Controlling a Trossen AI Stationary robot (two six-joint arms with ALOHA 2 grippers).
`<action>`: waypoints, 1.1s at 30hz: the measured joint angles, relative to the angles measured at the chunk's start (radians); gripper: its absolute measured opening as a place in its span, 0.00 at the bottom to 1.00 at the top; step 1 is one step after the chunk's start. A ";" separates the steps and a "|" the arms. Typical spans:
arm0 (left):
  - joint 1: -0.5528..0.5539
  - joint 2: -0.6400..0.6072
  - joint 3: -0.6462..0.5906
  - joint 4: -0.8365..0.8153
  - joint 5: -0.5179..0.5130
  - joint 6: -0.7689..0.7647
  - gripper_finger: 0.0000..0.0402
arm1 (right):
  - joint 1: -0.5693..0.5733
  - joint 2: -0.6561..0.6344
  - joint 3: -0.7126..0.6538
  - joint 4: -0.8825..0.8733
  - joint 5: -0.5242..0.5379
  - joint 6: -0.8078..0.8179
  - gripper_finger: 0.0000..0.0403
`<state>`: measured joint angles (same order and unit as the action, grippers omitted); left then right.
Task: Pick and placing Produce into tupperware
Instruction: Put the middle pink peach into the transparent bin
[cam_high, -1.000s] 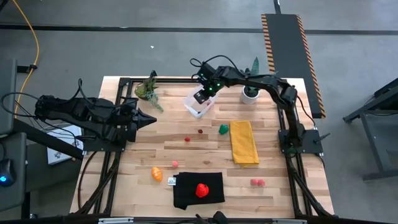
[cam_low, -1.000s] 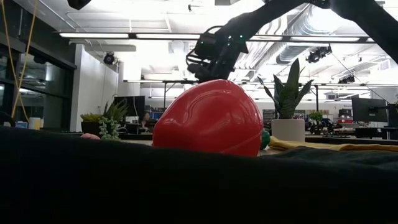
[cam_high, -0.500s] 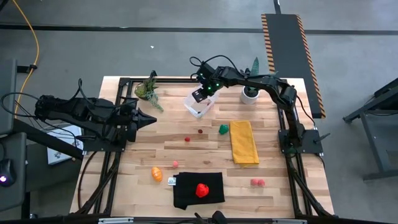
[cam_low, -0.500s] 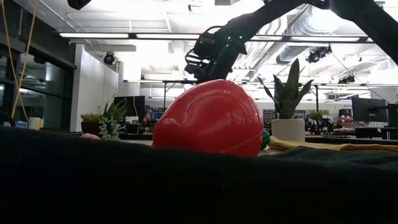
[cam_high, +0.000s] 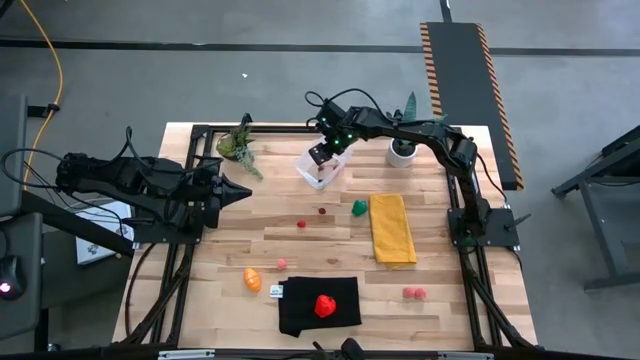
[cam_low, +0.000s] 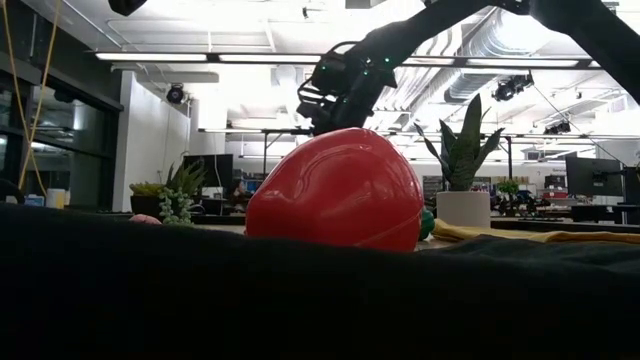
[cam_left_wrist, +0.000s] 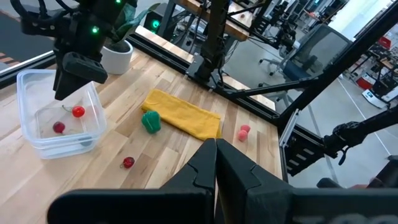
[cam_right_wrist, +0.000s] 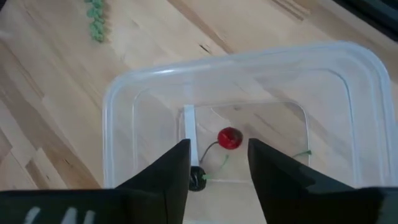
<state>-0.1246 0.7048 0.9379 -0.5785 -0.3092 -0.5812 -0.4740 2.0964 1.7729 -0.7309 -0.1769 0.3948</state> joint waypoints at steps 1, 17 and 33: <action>0.000 0.000 0.000 0.000 0.000 0.000 0.00 | 0.000 0.000 0.000 0.005 0.000 -0.009 0.38; 0.000 0.000 0.000 0.000 0.004 0.039 0.00 | 0.125 -0.126 0.132 -0.131 -0.103 -0.166 0.37; 0.000 0.000 0.000 -0.020 0.084 0.142 0.00 | 0.402 -0.190 -0.002 -0.409 0.171 -0.046 0.37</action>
<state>-0.1246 0.7048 0.9378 -0.5983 -0.2254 -0.4389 -0.0723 1.9063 1.7705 -1.1402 -0.0056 0.3488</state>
